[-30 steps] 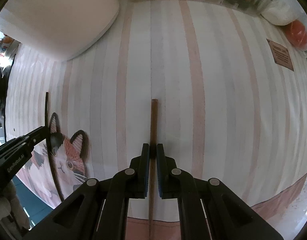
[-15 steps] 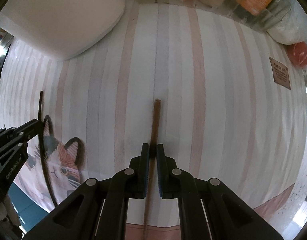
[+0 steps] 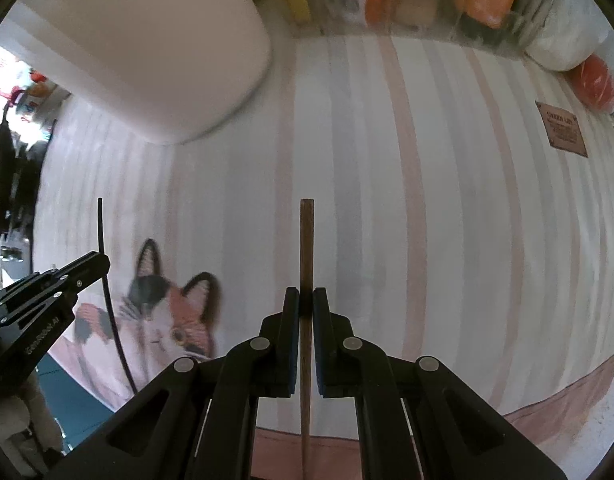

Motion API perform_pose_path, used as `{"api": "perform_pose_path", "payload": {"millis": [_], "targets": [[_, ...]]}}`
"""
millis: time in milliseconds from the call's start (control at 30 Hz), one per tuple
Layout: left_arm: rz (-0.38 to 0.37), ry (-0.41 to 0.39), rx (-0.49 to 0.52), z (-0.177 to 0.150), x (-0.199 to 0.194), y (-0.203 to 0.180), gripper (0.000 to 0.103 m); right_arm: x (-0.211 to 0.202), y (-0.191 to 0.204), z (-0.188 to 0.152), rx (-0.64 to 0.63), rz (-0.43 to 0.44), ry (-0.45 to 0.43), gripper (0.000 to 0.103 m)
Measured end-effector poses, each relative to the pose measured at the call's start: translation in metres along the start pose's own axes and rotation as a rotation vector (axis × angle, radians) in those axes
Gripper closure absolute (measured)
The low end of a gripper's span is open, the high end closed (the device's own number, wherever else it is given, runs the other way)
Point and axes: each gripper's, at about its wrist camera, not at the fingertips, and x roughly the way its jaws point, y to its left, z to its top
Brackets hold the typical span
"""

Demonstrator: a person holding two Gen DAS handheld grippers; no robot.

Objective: Organize utensils
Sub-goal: 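Lift both held dark chopsticks up over the cream utensil holder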

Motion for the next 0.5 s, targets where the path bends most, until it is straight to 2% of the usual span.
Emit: {"api": "perform_pose_path", "payload": {"millis": [367, 500], "targets": [[-0.033, -0.151, 0.030, -0.016, -0.078, 0.000, 0.100, -0.048, 0.019, -0.004, -0.036, 0.066, -0.088, 0.096], [-0.040, -0.197, 0.038, -0.014, -0.092, -0.006, 0.100, -0.064, 0.027, -0.005, -0.049, 0.088, -0.124, 0.097]]}}
